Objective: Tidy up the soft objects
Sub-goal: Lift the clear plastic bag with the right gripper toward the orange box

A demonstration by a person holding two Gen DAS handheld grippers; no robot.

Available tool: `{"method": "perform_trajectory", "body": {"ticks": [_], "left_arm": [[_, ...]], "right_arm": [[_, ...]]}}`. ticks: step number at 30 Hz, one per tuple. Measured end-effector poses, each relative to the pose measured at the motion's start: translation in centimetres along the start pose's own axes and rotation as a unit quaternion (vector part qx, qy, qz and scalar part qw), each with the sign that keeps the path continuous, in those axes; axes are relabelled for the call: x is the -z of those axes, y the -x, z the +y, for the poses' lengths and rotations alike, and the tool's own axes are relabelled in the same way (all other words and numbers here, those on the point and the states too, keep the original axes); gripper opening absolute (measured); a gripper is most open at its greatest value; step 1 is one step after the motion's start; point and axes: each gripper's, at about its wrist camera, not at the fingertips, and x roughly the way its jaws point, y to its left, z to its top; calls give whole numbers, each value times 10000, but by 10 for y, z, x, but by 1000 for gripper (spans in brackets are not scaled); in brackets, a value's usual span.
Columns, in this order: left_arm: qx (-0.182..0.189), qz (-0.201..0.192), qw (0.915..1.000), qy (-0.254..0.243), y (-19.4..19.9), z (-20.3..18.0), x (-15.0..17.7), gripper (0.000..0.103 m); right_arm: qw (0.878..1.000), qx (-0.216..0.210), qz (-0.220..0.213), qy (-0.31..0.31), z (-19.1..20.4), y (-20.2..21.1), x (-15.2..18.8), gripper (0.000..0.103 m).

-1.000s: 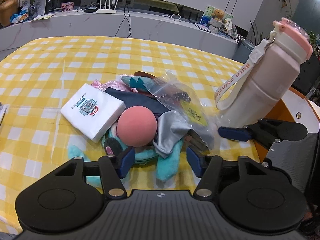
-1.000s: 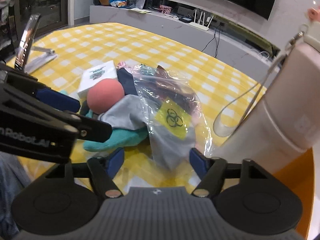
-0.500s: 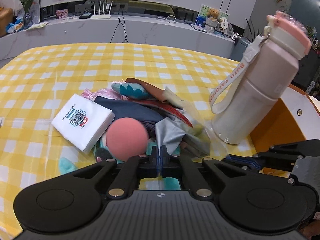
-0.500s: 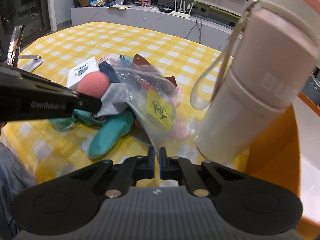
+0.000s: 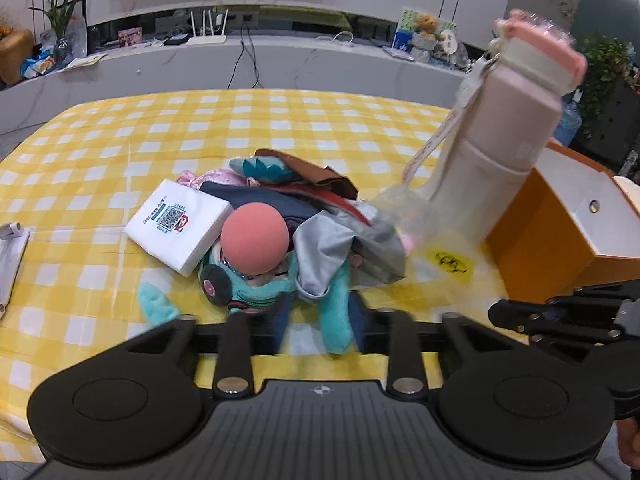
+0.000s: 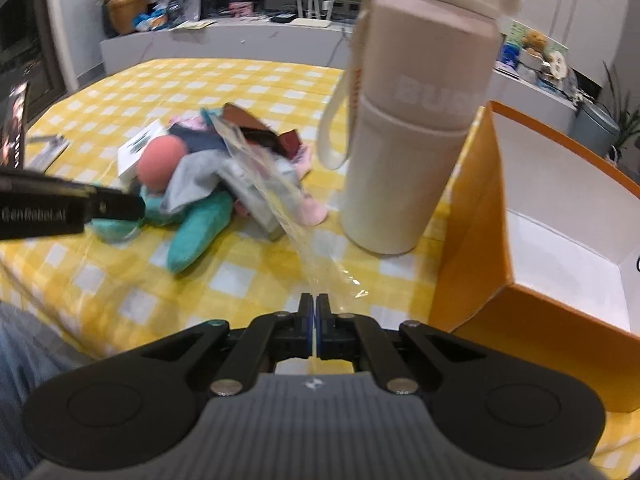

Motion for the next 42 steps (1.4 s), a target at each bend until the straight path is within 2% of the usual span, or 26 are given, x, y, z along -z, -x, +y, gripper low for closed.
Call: {"method": "perform_trajectory", "body": {"ticks": [2,3,5,8,13,15,16,17,18,19,20,21,23,34,42], "left_arm": [[16,14,10000,29,-7,1,-1,50],[38,35,10000,26,-12,1,-2,52],[17,89,10000,-3,-20,2,-3,52],[-6,162,9999,30,-34,5,-6,52],[-9,192,9998,-16,-45,3,-10,50],[-20,131,9999,-30,-45,2,-10,37],[-35,102,9999,-27,-45,2,-11,34],[-43,76,10000,-14,-44,2,-11,25],[-18,54,10000,15,-42,3,-12,15],[17,24,10000,37,-40,4,-12,12],[33,-28,10000,44,-37,4,-12,6],[32,-87,10000,35,-33,3,-13,3],[67,-201,9998,23,-24,0,-15,2],[203,-829,9963,51,47,-16,-16,2],[381,-1254,9914,10,98,-33,-14,2]], "right_arm": [[9999,-65,147,-58,-2,-9,-4,1],[9997,-114,191,-84,-2,-12,-6,5],[9998,-156,143,-29,-1,-15,-9,10],[9993,-102,-73,360,7,-21,-16,39],[9968,-132,-156,767,15,-43,-32,40],[9961,-181,-129,857,20,-51,-36,39],[9958,-187,-131,882,22,-54,-37,39],[9958,-204,-136,880,23,-56,-38,35],[9959,-240,-141,856,24,-57,-39,25],[9961,-290,-148,818,24,-57,-40,18],[9962,-338,-167,783,24,-56,-41,7],[9962,-360,-185,768,24,-54,-41,3],[9964,-350,-243,729,23,-48,-41,0],[9968,-107,-711,336,9,19,-37,0],[9930,-187,-1170,-9,-2,79,-30,0]]}}
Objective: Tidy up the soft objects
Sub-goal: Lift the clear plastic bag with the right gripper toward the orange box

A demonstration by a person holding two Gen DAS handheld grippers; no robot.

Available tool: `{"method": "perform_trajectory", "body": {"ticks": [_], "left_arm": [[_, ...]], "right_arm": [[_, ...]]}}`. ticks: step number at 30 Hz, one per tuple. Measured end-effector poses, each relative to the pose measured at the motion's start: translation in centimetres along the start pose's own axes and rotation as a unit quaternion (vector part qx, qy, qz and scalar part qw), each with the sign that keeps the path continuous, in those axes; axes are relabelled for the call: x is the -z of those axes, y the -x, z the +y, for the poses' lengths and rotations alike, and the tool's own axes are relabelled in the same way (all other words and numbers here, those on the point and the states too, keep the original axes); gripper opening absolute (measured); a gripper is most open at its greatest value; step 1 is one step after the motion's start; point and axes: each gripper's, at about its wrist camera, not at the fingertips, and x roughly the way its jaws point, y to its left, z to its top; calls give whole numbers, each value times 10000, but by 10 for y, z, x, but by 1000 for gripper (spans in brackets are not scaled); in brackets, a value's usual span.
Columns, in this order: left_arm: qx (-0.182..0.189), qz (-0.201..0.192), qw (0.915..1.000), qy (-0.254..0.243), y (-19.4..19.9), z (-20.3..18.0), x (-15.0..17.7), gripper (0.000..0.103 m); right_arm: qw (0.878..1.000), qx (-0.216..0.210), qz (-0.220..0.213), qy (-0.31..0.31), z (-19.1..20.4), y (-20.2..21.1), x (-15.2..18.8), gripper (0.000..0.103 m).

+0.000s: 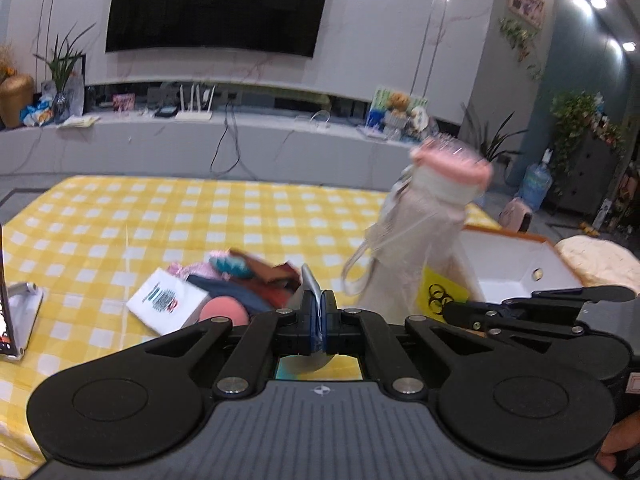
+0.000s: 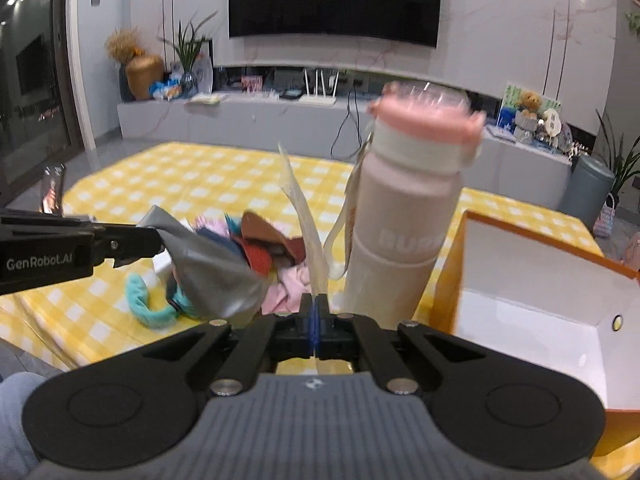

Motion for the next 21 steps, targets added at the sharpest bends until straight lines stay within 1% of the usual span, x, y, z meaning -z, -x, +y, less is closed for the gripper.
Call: {"method": "perform_trajectory", "body": {"ticks": [2,6,9,11,14,18,21], "left_arm": [[81,-150,9998,-44,12,-8,-4,2],[297,-403,9986,-147,31,-24,-11,2],[536,-530,9970,-179,40,-37,-16,2],[679,-576,9958,-234,41,-48,-21,2],[838,-625,9935,-455,35,-70,-28,2],[979,-614,9902,-780,18,-102,-37,2],[1055,-589,9882,-942,4,-122,-42,2]], "right_arm": [[9999,-23,-123,-59,-2,16,1,0],[9986,-210,-323,-350,-12,46,5,0],[9973,-258,-419,-546,-23,65,7,0],[9966,-183,-486,-634,-30,78,8,0],[9956,9,-621,-700,-42,95,11,0],[9928,224,-796,-867,-66,110,14,0],[9907,391,-848,-992,-85,117,15,0]]}}
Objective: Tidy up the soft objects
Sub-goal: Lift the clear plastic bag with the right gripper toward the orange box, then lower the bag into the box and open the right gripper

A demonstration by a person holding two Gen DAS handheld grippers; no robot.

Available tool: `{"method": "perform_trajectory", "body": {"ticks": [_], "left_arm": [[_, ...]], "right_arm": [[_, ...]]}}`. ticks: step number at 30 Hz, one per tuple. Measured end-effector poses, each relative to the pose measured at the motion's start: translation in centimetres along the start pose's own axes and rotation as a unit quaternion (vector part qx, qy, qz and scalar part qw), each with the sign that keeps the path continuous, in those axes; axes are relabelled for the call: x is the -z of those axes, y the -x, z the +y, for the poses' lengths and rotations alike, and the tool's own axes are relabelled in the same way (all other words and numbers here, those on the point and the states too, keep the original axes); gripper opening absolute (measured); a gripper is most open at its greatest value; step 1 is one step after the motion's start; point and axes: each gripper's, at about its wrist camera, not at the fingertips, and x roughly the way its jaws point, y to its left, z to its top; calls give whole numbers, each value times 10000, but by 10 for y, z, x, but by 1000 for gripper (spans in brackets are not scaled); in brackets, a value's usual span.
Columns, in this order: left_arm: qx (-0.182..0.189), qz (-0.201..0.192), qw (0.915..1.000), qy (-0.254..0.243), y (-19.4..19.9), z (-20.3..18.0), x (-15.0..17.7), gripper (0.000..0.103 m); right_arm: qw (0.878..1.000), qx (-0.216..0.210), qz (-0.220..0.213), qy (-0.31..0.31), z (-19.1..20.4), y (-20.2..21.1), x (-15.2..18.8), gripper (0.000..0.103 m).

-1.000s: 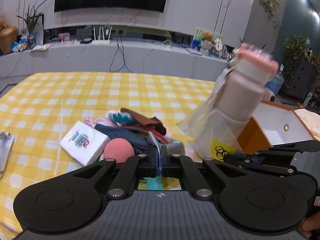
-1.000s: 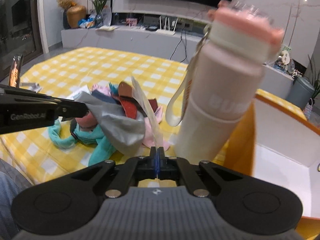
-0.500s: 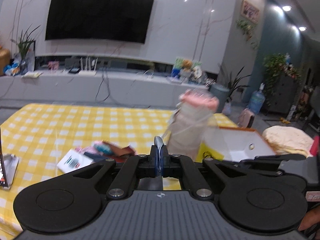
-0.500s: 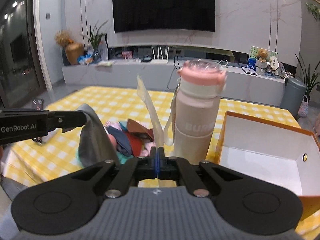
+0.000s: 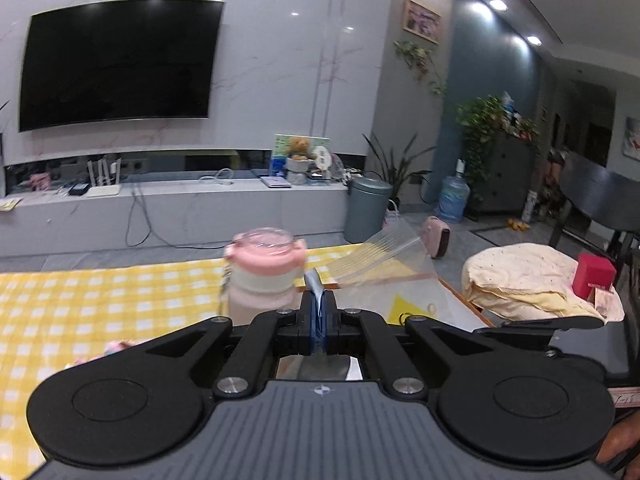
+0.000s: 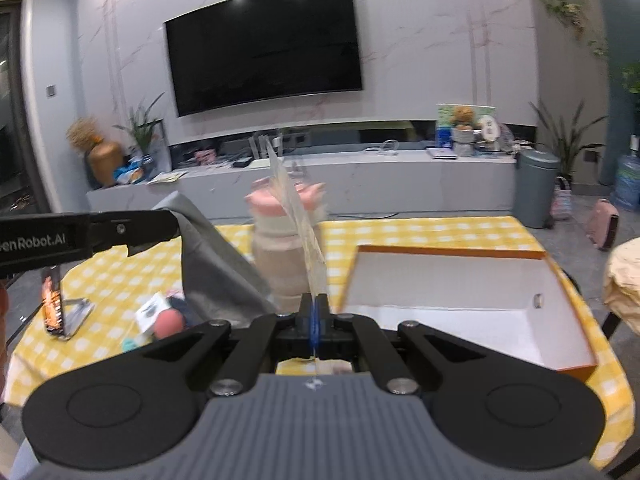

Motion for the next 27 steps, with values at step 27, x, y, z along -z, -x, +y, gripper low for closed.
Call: {"method": "perform_trajectory", "body": {"ticks": [27], "left_arm": [[-60,1627,9840,-724,-160,-48,40,2]], "right_arm": [[9757,623,2017,-588,-120,-137,21,0]]}}
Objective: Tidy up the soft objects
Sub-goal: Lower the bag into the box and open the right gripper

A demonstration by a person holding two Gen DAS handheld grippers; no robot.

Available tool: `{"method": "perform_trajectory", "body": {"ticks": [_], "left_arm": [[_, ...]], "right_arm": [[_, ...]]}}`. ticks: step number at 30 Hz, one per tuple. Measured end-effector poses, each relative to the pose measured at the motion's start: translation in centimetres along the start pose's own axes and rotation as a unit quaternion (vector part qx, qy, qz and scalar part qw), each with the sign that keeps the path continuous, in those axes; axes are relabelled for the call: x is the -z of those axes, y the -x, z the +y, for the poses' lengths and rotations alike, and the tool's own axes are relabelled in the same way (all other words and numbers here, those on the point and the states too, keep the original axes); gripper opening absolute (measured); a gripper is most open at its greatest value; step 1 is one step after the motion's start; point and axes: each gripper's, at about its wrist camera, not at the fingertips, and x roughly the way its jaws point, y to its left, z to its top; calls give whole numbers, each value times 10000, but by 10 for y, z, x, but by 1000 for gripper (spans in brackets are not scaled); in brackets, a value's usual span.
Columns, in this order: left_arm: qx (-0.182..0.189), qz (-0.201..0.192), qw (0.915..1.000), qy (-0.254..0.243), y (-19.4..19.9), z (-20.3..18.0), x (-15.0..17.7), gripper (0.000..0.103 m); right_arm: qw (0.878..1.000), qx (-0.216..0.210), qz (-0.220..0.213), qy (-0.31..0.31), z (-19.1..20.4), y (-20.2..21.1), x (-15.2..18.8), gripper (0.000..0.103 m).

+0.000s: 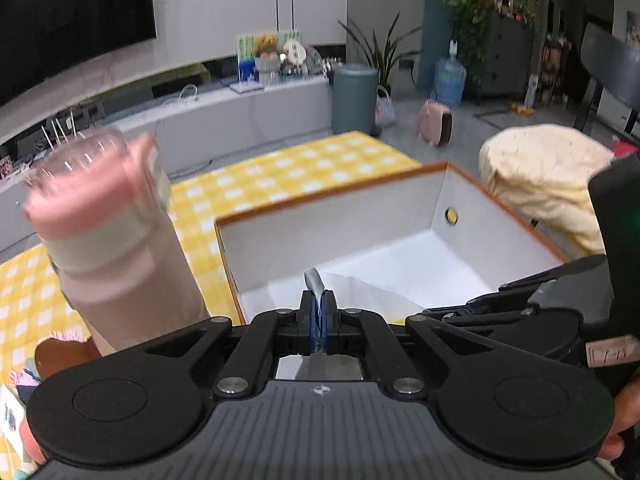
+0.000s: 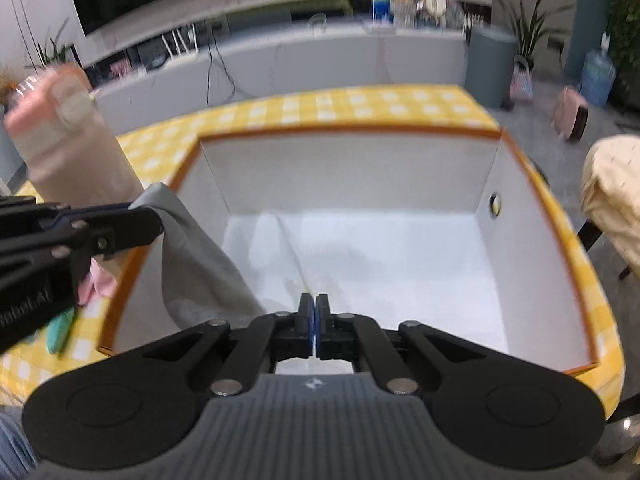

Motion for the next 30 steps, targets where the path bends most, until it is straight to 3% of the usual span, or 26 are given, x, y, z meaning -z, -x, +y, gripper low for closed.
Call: {"method": "perform_trajectory", "body": {"ticks": [7,13,15,16,20,22,24,30], "left_arm": [[13,340,9994,-71,-14,4,6,5],[-22,492,9988,-22,-17,8,9,17],[-54,495,9988,-9,-15,10,11,25],[-69,492,9988,0,-14,10,12,27],[-81,485,9988,-12,-9,10,12,43],[-62,465,9989,-6,-8,9,10,45],[-22,454,9990,30,-4,10,9,53],[1,232,9997,93,13,9,4,77]], "right_arm": [[9985,-106,507,-161,2,-22,1,3],[9976,-143,650,-213,-1,-32,0,8],[9976,-134,641,-203,-2,-31,-2,29],[9977,-122,629,-209,-2,-29,-2,32],[9979,-99,607,-190,-3,-26,-2,34],[9981,-65,583,-173,-2,-23,-2,37],[9984,-7,533,-178,-3,-19,-2,45],[9992,79,321,-234,-7,3,-4,55]]}}
